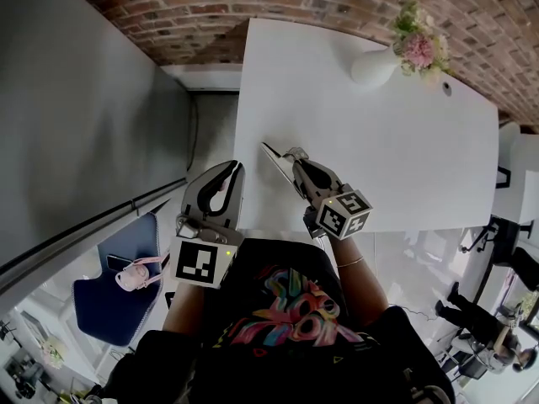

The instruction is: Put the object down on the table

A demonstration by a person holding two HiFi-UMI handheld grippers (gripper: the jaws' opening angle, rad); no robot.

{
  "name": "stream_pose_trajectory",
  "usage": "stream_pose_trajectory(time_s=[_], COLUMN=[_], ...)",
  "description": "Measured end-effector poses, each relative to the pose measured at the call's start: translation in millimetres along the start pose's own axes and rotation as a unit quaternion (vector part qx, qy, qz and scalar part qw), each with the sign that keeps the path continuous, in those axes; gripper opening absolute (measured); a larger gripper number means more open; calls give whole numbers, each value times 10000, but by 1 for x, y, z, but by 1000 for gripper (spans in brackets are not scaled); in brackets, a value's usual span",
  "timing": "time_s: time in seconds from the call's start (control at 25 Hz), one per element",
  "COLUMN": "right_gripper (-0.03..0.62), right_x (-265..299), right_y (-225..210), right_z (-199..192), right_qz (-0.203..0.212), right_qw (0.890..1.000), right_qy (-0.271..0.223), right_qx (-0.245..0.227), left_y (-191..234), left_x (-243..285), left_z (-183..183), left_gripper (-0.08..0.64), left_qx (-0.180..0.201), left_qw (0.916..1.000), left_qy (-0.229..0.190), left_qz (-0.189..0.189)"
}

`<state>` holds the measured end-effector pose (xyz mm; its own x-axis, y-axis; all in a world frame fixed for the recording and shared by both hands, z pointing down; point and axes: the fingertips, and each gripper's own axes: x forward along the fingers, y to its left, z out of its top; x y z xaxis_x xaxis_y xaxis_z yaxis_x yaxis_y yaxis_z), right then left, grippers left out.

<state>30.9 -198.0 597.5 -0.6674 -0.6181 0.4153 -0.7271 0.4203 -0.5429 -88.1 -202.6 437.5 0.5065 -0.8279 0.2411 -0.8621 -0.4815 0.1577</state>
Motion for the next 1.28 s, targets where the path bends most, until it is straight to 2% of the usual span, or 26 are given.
stream_pose_trajectory(time_s=[0.36,0.76,1.28], right_gripper=[34,37,42], right_x=[6,11,11], right_y=[-6,-13,-11], right_z=[-22,-29,-29], right_qz=[79,214,279], right_qw=[9988,9932,9908], right_qy=[268,308,282], right_qx=[395,1103,1295], left_y=[-2,-4,-5], left_x=[-3,-2,-5], left_z=[-3,-5,0], left_gripper=[37,37,37], left_qx=[5,15,29], left_qw=[10000,9999,9999], left_qy=[42,61,-5], left_qz=[32,86,149])
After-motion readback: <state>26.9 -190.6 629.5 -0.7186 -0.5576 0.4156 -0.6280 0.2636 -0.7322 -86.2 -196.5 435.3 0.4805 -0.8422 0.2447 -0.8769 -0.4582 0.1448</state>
